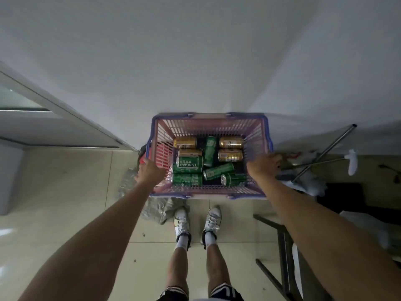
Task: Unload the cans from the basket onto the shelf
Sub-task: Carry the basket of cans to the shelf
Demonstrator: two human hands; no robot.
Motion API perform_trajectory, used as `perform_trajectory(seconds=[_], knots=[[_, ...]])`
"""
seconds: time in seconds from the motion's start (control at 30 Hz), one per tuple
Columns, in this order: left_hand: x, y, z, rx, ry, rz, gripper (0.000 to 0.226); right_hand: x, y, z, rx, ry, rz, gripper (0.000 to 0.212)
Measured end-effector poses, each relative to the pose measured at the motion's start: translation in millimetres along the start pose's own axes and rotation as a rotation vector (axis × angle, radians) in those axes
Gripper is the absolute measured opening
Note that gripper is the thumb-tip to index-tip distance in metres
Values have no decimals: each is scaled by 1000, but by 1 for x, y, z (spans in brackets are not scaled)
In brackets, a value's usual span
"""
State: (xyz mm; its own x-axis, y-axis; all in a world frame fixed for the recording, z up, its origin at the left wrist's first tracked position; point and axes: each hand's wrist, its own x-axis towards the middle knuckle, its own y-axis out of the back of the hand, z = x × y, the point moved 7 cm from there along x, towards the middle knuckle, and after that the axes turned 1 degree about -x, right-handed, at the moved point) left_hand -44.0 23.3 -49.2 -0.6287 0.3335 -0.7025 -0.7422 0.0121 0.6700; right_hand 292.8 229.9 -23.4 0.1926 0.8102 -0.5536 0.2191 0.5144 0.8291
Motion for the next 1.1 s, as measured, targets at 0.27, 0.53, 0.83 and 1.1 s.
perform_trajectory(seconds=[0.27,0.53,0.83,1.1], knots=[[14,5,-17,-335,91,211,34,18,-11,27,227,-181,58,73],[-25,18,22,-762,68,-50,19,-6,19,26,924,-215,-347,35],[-89,-7,108,-512,-83,-124,30,-65,32,-41,873,-68,-633,45],[-110,7,123,-544,-158,-173,17,-85,42,-31,896,-131,-474,28]])
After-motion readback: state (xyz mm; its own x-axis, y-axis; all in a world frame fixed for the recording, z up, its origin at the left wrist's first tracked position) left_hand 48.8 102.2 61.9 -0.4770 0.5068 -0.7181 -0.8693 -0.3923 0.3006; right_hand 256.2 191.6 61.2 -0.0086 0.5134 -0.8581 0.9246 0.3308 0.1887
